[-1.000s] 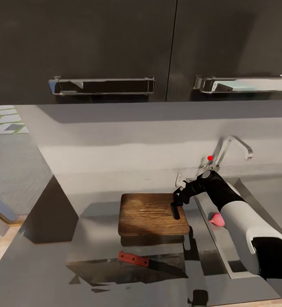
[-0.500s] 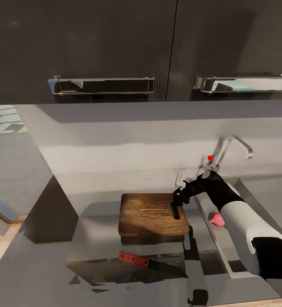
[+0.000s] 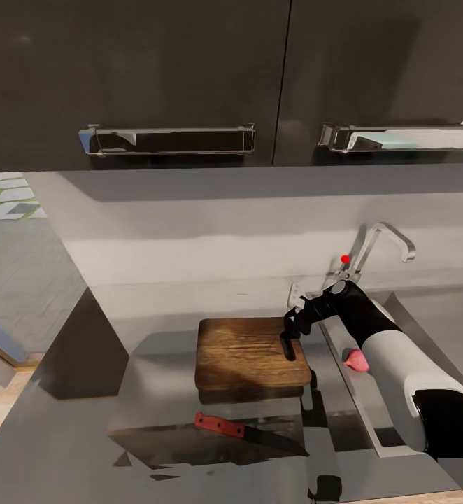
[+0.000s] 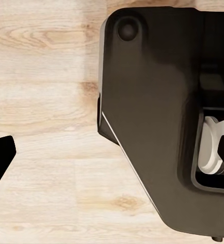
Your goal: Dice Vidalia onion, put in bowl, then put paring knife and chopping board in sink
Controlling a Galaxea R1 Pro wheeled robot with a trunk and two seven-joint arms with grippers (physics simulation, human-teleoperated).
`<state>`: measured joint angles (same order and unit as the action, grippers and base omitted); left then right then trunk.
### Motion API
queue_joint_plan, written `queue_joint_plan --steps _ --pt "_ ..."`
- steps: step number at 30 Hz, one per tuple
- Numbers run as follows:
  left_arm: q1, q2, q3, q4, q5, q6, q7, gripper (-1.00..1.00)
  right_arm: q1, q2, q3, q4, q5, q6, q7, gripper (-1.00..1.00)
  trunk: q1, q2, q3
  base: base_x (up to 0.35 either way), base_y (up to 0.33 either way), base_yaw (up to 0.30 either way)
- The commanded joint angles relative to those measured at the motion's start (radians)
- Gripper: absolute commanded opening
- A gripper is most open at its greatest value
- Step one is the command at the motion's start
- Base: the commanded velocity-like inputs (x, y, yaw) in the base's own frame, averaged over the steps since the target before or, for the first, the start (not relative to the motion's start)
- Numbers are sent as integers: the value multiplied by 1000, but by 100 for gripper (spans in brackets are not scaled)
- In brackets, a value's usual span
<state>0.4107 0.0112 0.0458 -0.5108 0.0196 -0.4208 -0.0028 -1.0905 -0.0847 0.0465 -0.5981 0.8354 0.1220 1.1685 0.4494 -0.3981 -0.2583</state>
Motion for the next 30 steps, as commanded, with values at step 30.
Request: queue_joint_plan --steps 30 --pt "0 0 0 -1 2 -1 0 100 0 0 4 -2 -2 10 6 -100 1 -2 -2 0 0 0"
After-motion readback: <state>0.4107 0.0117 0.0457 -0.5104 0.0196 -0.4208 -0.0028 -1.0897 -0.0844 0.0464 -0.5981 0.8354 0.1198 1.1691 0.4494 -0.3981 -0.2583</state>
